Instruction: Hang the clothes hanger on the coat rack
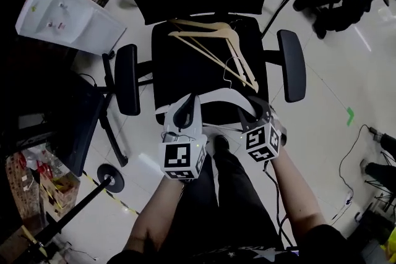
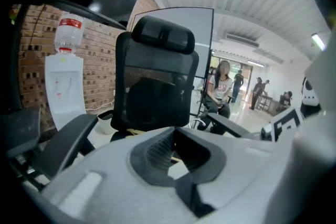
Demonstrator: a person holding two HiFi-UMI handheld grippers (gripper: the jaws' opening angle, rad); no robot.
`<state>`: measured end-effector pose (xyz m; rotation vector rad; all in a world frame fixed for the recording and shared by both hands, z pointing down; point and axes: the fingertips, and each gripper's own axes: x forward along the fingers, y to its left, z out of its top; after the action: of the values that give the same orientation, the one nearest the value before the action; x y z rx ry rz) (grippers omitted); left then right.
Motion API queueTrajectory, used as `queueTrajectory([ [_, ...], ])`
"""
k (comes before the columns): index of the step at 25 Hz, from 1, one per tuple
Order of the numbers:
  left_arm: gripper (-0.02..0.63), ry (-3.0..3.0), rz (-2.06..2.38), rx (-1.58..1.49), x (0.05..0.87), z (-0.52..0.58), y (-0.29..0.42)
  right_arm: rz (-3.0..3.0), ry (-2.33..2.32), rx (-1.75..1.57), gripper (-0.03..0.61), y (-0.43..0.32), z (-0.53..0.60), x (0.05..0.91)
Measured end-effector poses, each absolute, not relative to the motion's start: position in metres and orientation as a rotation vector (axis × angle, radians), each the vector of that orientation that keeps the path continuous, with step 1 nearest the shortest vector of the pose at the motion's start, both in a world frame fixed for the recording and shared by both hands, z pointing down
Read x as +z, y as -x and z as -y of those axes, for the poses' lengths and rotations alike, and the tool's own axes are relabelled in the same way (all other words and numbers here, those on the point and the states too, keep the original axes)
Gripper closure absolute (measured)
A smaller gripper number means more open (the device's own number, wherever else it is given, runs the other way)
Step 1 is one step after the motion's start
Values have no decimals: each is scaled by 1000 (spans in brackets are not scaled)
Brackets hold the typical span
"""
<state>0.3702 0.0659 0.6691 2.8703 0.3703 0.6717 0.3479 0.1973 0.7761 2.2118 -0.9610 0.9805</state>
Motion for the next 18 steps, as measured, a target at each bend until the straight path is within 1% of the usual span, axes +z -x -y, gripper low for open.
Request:
queueTrajectory([
  [6, 609, -2943, -330, 480, 584, -57, -361, 1048, -2199, 793, 451, -359, -182, 703],
  [10, 609, -2998, -234, 360, 532, -32, -348, 1080, -2184, 637, 451, -366, -165, 652],
  [18, 609, -3021, -39, 277, 469, 8, -301, 1165, -2146, 377, 451, -341, -127, 562],
])
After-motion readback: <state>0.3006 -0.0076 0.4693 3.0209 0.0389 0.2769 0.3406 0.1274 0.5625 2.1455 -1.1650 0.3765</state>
